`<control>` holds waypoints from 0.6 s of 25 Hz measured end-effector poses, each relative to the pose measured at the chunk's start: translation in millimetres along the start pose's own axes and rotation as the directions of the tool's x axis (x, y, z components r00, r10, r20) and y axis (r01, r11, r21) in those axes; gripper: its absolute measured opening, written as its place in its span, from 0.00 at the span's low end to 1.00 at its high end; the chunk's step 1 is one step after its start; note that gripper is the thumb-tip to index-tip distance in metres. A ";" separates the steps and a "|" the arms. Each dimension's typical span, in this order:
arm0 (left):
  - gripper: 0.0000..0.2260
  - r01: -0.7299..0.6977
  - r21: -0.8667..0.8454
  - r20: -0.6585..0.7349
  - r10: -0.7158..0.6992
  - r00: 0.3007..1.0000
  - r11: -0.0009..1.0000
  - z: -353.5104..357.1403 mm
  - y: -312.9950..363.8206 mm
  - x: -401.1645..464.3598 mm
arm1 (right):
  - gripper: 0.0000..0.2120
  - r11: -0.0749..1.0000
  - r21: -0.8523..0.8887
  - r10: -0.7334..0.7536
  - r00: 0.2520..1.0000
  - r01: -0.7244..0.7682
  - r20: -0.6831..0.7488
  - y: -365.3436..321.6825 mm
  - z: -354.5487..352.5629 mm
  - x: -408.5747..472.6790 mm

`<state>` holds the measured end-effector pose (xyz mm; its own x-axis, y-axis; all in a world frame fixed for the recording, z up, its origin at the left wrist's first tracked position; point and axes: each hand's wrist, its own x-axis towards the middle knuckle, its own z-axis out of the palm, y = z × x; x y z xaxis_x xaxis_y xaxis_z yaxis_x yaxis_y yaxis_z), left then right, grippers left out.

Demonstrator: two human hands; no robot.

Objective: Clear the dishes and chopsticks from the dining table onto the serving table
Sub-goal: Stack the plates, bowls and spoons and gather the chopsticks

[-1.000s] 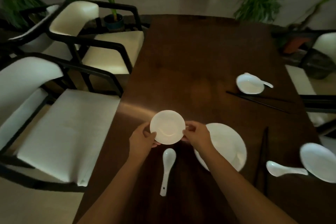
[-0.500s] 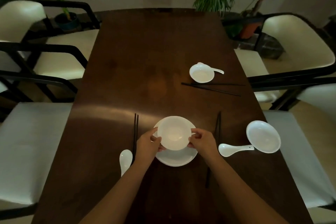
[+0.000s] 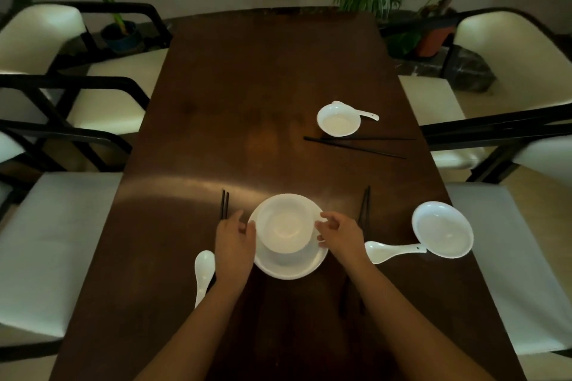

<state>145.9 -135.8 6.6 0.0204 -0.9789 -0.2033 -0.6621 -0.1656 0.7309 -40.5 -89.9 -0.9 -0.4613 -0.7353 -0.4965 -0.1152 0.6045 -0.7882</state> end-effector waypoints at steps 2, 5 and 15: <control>0.14 -0.166 0.021 -0.056 0.167 0.984 0.986 1.5 15.4 -3.4 | 0.13 0.997 -0.033 -0.073 0.995 0.071 -0.065 -1.3 -29.3 -2.7; 0.15 -0.423 0.007 0.099 0.420 0.902 0.906 25.5 51.5 -12.9 | 0.10 0.938 -0.271 -0.277 0.939 0.217 -0.204 12.2 -90.1 -9.6; 0.29 -0.888 0.256 0.715 0.544 0.440 0.383 175.7 137.0 -35.7 | 0.21 0.774 -0.631 -0.310 0.898 0.047 -0.313 95.6 -222.4 12.6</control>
<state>-77.2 -102.5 -0.5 -0.8863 -0.4353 -0.1579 -0.4631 0.8362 0.2938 -252.9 26.7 -1.7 -0.6539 -0.7515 -0.0876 -0.6660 0.6267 -0.4045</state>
